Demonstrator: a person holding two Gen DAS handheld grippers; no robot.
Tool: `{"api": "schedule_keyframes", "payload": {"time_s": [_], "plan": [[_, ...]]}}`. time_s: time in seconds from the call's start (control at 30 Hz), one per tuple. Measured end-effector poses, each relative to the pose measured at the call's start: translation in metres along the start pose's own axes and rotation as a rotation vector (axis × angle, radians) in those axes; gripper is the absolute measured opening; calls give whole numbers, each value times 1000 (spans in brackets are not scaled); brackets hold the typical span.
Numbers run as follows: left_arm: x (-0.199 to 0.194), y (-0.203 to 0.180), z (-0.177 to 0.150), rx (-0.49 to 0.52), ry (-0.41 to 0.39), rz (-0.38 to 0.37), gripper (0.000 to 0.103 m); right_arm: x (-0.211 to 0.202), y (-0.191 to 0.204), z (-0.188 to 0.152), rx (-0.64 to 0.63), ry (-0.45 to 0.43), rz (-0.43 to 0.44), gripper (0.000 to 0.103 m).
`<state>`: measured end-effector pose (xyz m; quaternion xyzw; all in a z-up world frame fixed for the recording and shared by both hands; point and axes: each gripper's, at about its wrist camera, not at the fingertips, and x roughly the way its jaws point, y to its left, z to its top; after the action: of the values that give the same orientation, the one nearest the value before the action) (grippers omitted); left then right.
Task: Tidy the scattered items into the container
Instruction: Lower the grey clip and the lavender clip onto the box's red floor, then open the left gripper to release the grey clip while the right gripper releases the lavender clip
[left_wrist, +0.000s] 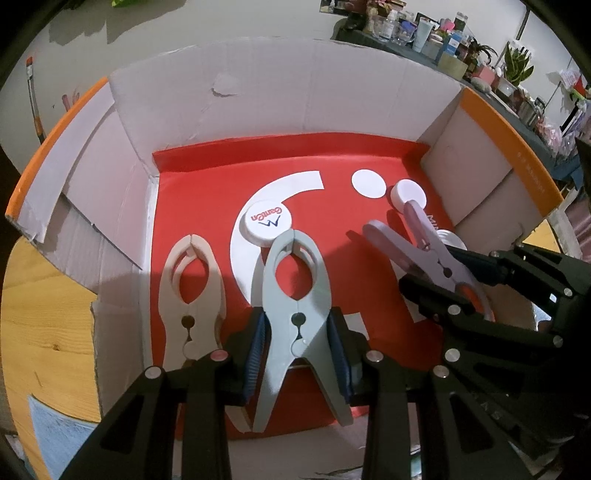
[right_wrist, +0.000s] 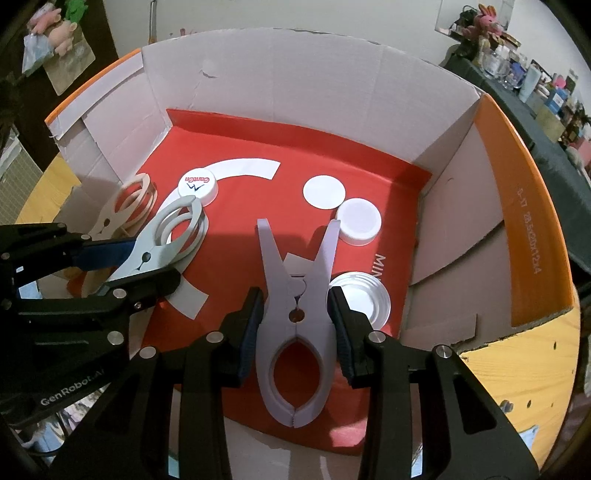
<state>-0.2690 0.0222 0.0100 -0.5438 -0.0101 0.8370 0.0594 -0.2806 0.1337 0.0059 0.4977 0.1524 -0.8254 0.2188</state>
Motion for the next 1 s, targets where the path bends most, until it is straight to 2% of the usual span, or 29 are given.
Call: {"api": "schedule_keyframes", "payload": {"time_s": [0.83, 1.0], "plan": [[-12, 10, -6, 1, 1, 0, 37, 1, -2, 2, 0, 0, 0, 36], [-15, 10, -7, 4, 2, 0, 37, 2, -4, 3, 0, 0, -1, 42]]}}
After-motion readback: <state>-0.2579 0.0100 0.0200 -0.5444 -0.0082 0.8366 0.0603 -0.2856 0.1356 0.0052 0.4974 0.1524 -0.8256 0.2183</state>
